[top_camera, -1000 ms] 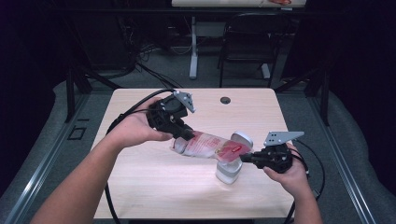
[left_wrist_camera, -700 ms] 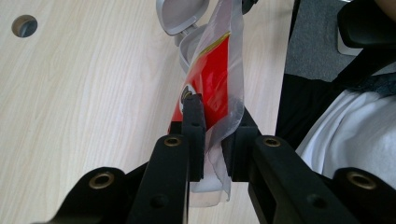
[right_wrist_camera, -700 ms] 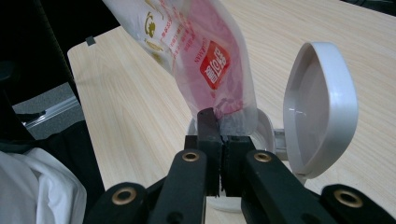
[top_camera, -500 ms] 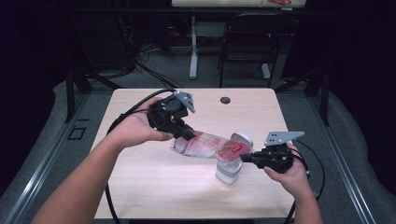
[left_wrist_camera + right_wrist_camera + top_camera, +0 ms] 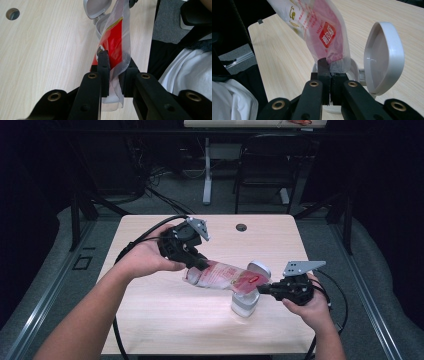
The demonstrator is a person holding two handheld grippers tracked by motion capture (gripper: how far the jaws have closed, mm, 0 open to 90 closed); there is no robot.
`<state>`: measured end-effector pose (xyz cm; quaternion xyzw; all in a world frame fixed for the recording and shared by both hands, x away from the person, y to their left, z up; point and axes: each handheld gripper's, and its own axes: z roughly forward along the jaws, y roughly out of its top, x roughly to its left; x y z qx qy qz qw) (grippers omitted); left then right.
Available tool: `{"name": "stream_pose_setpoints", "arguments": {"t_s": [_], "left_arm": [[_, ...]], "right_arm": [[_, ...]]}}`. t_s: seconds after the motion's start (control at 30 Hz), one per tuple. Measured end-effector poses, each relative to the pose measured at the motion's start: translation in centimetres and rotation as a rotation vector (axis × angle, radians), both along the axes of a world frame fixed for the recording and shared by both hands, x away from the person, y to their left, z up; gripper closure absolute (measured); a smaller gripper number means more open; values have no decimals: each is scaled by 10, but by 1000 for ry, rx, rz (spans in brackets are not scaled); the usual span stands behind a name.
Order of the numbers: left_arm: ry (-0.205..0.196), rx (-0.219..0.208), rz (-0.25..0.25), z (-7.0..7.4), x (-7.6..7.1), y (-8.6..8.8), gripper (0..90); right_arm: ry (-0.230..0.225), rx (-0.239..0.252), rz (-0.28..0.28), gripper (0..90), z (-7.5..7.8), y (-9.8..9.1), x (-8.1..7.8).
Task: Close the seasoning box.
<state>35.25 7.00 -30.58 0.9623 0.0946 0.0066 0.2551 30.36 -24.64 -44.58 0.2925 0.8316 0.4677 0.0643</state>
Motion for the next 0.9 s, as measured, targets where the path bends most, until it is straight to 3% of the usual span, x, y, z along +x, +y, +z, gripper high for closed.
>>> {"name": "stream_pose_setpoints", "arguments": {"t_s": [0.9], "left_arm": [[-1, -8, 1, 1, 0, -2, 810]], "right_arm": [[2, 4, 0, 889, 1, -2, 0]]}}
